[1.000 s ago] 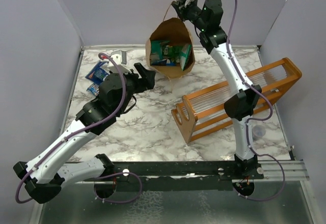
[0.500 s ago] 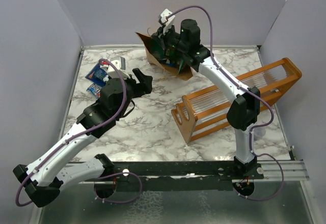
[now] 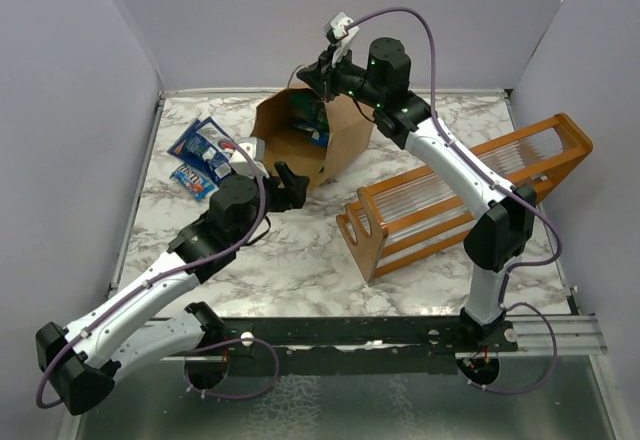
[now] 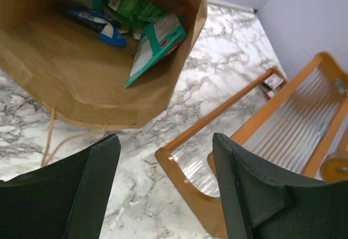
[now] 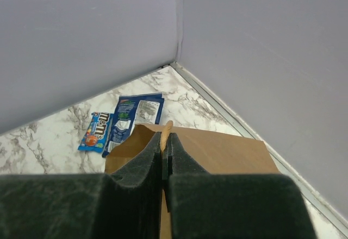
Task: Take the snacks out of the paper bag
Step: Adjust the paper bag at the center of the board.
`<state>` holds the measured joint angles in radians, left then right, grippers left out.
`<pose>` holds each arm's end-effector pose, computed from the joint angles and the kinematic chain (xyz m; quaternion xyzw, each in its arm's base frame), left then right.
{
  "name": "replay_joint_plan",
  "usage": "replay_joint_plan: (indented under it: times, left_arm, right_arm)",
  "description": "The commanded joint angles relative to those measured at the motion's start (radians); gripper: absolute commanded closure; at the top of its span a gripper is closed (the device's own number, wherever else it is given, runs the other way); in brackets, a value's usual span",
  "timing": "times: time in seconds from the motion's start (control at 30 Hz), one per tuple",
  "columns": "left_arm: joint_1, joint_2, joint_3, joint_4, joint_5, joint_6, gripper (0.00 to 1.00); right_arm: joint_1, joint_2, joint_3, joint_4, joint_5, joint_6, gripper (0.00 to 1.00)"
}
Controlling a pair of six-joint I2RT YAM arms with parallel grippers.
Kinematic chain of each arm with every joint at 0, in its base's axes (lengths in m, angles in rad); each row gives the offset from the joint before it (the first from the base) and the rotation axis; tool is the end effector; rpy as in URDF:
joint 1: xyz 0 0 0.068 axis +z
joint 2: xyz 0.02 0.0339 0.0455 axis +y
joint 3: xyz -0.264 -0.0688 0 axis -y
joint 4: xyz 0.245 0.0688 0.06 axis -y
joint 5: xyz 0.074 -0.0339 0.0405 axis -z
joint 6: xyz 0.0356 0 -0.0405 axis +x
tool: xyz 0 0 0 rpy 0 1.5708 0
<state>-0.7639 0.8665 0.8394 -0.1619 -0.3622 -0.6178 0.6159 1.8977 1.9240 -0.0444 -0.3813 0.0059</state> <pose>0.1539 -0.1299 0.3479 -0.0591 0.7644 -0.2924 0.5715 0.3639 0.2737 0.4280 -0.3370 0.6283 0.3392 0.6136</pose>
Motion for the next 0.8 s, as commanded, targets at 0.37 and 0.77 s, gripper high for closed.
replay_joint_plan:
  times: [0.37, 0.77]
  left_arm:
    - [0.230, 0.238, -0.099, 0.590, 0.483, 0.201, 0.69]
    - [0.066, 0.379, -0.085, 0.727, 0.327, 0.362, 0.64]
  right_arm:
    - [-0.010, -0.120, -0.078, 0.015, -0.052, 0.018, 0.98]
    - [-0.168, -0.126, -0.022, -0.132, -0.330, 0.048, 0.98]
